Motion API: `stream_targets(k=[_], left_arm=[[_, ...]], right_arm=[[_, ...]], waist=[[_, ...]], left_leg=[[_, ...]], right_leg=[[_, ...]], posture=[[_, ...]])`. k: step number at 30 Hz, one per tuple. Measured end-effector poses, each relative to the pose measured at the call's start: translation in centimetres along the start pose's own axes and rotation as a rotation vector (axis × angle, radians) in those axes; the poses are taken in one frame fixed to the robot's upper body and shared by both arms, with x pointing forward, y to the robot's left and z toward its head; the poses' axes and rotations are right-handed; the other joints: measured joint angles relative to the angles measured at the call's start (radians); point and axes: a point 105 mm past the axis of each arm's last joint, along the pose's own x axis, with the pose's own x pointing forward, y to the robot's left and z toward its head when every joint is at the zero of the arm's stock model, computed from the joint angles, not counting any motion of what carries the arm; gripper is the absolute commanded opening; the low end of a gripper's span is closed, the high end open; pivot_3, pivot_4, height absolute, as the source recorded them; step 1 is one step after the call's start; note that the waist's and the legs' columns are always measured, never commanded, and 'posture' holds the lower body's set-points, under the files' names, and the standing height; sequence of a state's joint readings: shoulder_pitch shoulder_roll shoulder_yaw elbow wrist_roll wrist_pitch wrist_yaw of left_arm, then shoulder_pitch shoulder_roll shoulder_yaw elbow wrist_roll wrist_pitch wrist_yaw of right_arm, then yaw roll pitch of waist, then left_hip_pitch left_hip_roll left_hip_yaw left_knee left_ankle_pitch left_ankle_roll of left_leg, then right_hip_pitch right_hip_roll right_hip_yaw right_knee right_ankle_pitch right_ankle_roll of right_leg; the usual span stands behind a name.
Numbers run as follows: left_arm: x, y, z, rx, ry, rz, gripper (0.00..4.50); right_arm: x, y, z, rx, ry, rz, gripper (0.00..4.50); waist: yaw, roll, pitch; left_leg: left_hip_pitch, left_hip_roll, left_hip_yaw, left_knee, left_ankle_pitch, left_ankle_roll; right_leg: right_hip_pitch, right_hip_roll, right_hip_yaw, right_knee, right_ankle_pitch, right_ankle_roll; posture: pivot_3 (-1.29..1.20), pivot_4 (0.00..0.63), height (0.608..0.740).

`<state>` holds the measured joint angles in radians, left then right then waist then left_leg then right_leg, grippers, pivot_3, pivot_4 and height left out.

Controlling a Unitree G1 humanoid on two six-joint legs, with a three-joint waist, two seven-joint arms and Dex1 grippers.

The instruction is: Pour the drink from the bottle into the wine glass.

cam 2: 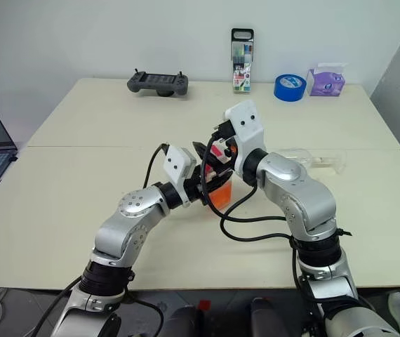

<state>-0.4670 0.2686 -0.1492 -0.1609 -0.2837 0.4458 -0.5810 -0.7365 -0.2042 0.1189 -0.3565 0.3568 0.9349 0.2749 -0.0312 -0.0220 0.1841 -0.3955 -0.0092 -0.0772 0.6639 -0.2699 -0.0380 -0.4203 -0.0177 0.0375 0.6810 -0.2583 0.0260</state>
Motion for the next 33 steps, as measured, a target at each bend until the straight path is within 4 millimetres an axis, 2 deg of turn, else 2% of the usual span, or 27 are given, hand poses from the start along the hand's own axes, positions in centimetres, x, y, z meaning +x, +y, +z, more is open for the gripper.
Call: stream_targets(k=[23,29,33], left_arm=[[0.1,0.2,-0.6,-0.001,0.022,-0.012,1.73],[-0.1,0.5,-0.3,0.015,0.011,-0.002,1.73],[-0.1,0.6,-0.2,0.021,0.003,-0.002,1.73]], right_arm=[[-2.9,-0.6,-0.5,-0.052,0.04,0.053,4.5],[-3.5,-0.3,-0.4,-0.032,0.034,0.082,4.5],[-3.4,0.7,-0.1,0.003,0.013,0.126,4.5]], waist=[[0.0,0.0,0.0],[0.0,0.0,0.0],[0.0,0.0,0.0]], left_leg=[[0.0,0.0,0.0,0.0,0.0,0.0],[0.0,0.0,0.0,0.0,0.0,0.0],[0.0,0.0,0.0,0.0,0.0,0.0]], right_leg=[[0.0,0.0,0.0,0.0,0.0,0.0],[0.0,0.0,0.0,0.0,0.0,0.0],[0.0,0.0,0.0,0.0,0.0,0.0]], posture=[[0.0,0.15,0.74],[0.0,0.15,0.74],[0.0,0.15,0.74]])
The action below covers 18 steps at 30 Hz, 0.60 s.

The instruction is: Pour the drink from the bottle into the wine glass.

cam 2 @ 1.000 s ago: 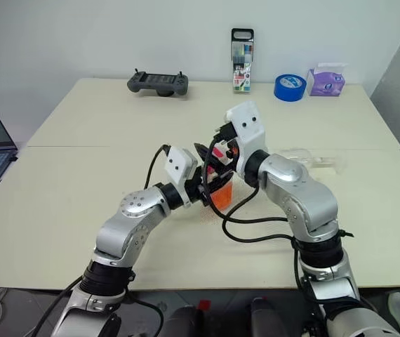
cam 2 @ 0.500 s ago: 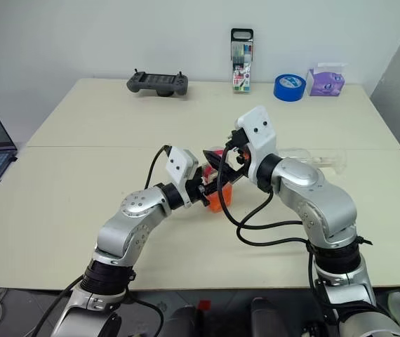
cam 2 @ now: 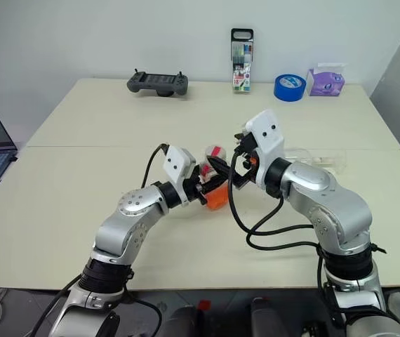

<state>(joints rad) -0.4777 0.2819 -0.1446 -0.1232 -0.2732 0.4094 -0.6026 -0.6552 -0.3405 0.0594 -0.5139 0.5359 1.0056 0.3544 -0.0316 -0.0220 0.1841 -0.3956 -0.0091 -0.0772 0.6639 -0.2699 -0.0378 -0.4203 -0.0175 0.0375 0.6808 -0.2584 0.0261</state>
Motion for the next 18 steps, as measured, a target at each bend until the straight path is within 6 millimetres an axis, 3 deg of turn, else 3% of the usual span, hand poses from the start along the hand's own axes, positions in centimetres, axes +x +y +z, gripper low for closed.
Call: stream_targets(k=[17,18], left_arm=[[0.0,0.1,0.0,0.006,0.002,0.004,1.72],[0.0,0.0,0.0,0.008,0.002,0.003,1.72]], right_arm=[[1.7,0.9,-1.3,0.075,0.025,0.007,4.5],[1.7,0.8,-1.3,0.075,0.025,0.0,4.33]], waist=[[0.0,0.0,0.0],[0.0,0.0,0.0]], left_leg=[[0.0,0.0,0.0,0.0,0.0,0.0],[0.0,0.0,0.0,0.0,0.0,0.0]], right_leg=[[0.0,0.0,0.0,0.0,0.0,0.0],[0.0,0.0,0.0,0.0,0.0,0.0]], posture=[[0.0,0.15,0.74],[0.0,0.15,0.74]])
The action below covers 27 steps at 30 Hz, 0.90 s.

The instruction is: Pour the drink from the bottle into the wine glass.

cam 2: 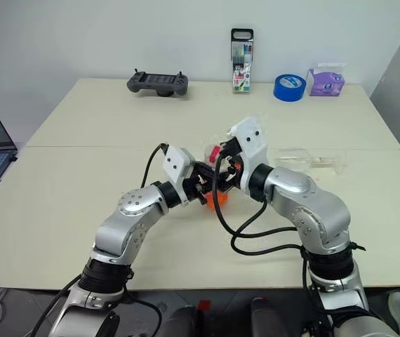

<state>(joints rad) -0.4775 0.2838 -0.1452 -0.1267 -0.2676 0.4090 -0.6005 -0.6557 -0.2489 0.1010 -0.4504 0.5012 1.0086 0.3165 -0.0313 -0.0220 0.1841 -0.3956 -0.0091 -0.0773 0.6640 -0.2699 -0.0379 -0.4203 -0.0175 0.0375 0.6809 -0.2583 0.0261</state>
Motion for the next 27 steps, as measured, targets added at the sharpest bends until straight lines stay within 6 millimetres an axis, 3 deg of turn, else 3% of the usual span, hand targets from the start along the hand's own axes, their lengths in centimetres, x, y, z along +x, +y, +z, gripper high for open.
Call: stream_targets(k=[2,8,20,23,27], left_arm=[[0.0,-0.1,0.2,0.005,-0.004,-0.002,1.72],[0.0,-0.3,0.4,0.02,-0.01,-0.008,1.72],[0.1,-0.4,0.7,0.024,-0.023,-0.011,1.72],[0.1,-0.5,1.3,0.039,-0.046,-0.016,1.72],[0.0,-0.3,0.5,0.027,-0.022,-0.008,1.72]], right_arm=[[0.1,-0.1,0.0,-0.001,-0.002,-0.009,3.92],[0.2,-0.3,0.9,-0.012,-0.027,-0.017,1.85],[-0.2,-0.4,1.2,-0.014,-0.032,0.018,1.78],[-0.8,-0.6,2.0,0.031,-0.077,0.051,1.78],[-2.0,-0.1,4.1,0.089,-0.181,0.12,1.74]], waist=[[0.0,0.0,0.0],[0.0,0.0,0.0],[0.0,0.0,0.0],[0.0,0.0,0.0],[0.0,0.0,0.0]], left_leg=[[0.0,0.0,0.0,0.0,0.0,0.0],[0.0,0.0,0.0,0.0,0.0,0.0],[0.0,0.0,0.0,0.0,0.0,0.0],[0.0,0.0,0.0,0.0,0.0,0.0],[0.0,0.0,0.0,0.0,0.0,0.0]], right_leg=[[0.0,0.0,0.0,0.0,0.0,0.0],[0.0,0.0,0.0,0.0,0.0,0.0],[0.0,0.0,0.0,0.0,0.0,0.0],[0.0,0.0,0.0,0.0,0.0,0.0],[0.0,0.0,0.0,0.0,0.0,0.0]], posture=[[0.0,0.15,0.74],[0.0,0.15,0.74],[0.0,0.15,0.74],[0.0,0.15,0.74],[0.0,0.15,0.74]])
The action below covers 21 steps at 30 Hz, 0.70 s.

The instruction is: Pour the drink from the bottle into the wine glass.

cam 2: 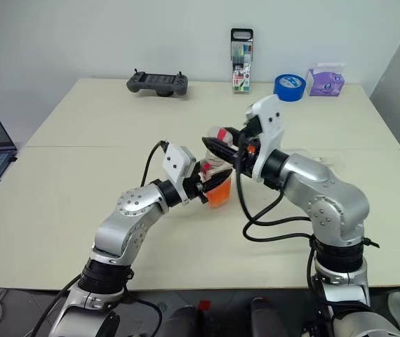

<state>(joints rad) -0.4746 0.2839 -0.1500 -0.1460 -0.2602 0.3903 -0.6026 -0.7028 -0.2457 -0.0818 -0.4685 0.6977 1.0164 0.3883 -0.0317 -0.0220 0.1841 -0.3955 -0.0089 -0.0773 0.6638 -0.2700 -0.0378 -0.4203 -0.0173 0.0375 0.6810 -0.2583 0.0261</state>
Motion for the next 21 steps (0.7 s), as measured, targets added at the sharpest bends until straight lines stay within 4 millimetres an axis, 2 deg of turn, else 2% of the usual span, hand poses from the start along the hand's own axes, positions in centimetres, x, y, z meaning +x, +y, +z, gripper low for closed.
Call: stream_targets(k=[4,6,8,10,12,13,15,18,21], left_arm=[[0.0,0.0,0.0,-0.001,0.0,-0.001,1.72],[0.0,0.0,0.0,-0.002,-0.001,-0.001,1.72],[0.1,-0.1,0.0,-0.003,-0.002,-0.002,1.72],[0.1,-0.1,0.0,-0.003,-0.002,-0.005,1.72],[0.0,0.2,0.0,-0.005,0.0,0.004,1.72],[-0.1,0.3,0.0,-0.008,-0.001,0.012,1.72],[0.0,0.5,0.1,-0.02,0.0,0.016,1.72],[0.4,0.5,0.6,-0.023,-0.014,0.009,1.72],[0.6,0.5,0.9,-0.02,-0.023,0.005,1.72]], right_arm=[[0.1,0.9,-0.1,0.07,-0.009,0.036,1.74],[0.1,0.3,-0.2,0.085,-0.014,-0.018,1.74],[-0.6,-1.5,-0.5,0.076,-0.009,-0.138,1.74],[-2.9,-5.2,-1.9,0.011,0.045,-0.373,1.74],[-7.0,-8.9,-4.9,-0.015,0.13,-0.658,1.74],[-8.9,-10.0,-6.5,0.001,0.166,-0.764,1.74],[-12.0,-10.9,-9.0,0.059,0.162,-0.93,1.74],[-14.8,-10.9,-11.9,0.112,0.168,-1.075,1.74],[-16.7,-11.1,-14.6,0.164,0.206,-1.178,1.74]], waist=[[0.0,0.0,0.0],[0.001,0.0,0.0],[0.001,0.0,0.0],[0.006,-0.001,-0.001],[0.015,-0.002,-0.001],[0.015,-0.001,-0.001],[0.014,-0.001,-0.001],[0.002,-0.001,-0.001],[-0.003,0.0,-0.001]], left_leg=[[0.0,0.0,0.0,0.0,0.0,0.0],[0.0,0.0,0.0,0.0,0.0,0.0],[0.0,0.0,0.0,0.0,0.0,0.0],[-0.001,-0.002,0.0,0.0,0.0,0.0],[-0.002,-0.003,0.001,0.0,0.0,0.0],[-0.002,-0.003,0.001,0.0,0.0,0.0],[-0.002,-0.002,0.002,-0.001,0.0,0.0],[0.001,0.0,0.003,-0.001,0.0,0.0],[0.005,0.001,0.006,-0.002,0.0,0.0]], right_leg=[[0.0,0.0,0.0,0.0,0.0,0.0],[0.0,0.0,0.0,0.0,0.0,0.0],[0.0,0.0,0.0,0.0,0.0,0.0],[0.001,0.0,0.0,-0.001,0.0,0.0],[0.001,0.0,0.0,-0.002,0.0,0.0],[-0.001,-0.001,0.001,-0.001,0.0,0.001],[-0.001,-0.001,0.003,-0.001,0.0,0.001],[-0.001,0.0,0.002,0.0,0.0,0.0],[0.001,0.004,0.004,0.0,0.0,0.0]], posture=[[0.0,0.15,0.74],[0.0,0.15,0.74],[0.0,0.15,0.74],[0.0,0.15,0.74],[0.0,0.15,0.74],[0.0,0.15,0.74],[0.0,0.15,0.74],[0.0,0.15,0.74],[0.0,0.15,0.74]])
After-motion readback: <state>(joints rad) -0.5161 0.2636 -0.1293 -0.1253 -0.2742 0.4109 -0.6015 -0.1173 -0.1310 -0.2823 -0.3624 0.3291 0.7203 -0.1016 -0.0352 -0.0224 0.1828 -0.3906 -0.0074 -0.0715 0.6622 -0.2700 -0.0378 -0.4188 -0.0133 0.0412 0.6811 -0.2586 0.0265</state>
